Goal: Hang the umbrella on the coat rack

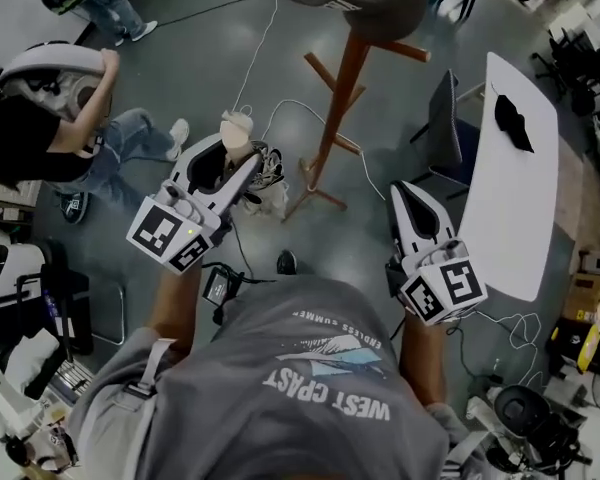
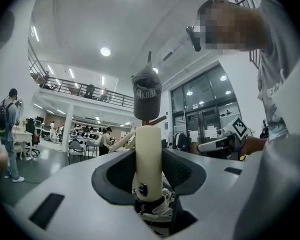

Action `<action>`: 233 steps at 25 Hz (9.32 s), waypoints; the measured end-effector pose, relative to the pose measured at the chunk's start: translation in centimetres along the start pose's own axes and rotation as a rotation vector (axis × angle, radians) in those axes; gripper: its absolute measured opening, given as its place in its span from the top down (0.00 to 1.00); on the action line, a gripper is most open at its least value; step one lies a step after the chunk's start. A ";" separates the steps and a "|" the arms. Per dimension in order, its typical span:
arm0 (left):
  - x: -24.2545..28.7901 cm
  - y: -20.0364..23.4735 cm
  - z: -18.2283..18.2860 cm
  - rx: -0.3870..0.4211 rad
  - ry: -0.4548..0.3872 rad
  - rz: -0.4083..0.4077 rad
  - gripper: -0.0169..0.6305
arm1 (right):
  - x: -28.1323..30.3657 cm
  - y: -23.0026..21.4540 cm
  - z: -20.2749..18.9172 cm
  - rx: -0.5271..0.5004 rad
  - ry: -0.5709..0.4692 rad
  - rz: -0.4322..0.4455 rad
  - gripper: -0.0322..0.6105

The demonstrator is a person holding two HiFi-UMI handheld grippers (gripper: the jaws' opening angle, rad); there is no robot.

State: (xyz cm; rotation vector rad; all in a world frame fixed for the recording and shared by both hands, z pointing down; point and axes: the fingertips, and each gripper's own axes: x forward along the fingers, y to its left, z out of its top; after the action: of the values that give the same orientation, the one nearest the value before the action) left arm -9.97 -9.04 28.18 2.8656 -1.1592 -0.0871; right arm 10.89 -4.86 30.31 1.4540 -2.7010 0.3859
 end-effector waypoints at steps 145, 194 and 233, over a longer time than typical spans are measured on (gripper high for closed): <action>8.7 3.3 -13.8 0.013 0.371 -0.211 0.71 | 9.6 -3.4 -5.0 0.042 0.216 0.029 0.90; 6.3 -5.7 -39.7 -0.079 0.699 -0.440 0.71 | 17.7 -3.9 -31.4 0.784 0.672 0.206 0.72; 8.3 -5.3 -50.7 0.005 0.962 -0.418 0.71 | 16.4 -9.1 -38.6 0.511 0.750 -0.030 0.90</action>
State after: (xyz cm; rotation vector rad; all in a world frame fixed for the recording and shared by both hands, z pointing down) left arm 3.28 -9.78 78.06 2.5056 -0.3617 1.1187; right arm 6.43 -13.68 72.03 1.0930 -2.0365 1.3726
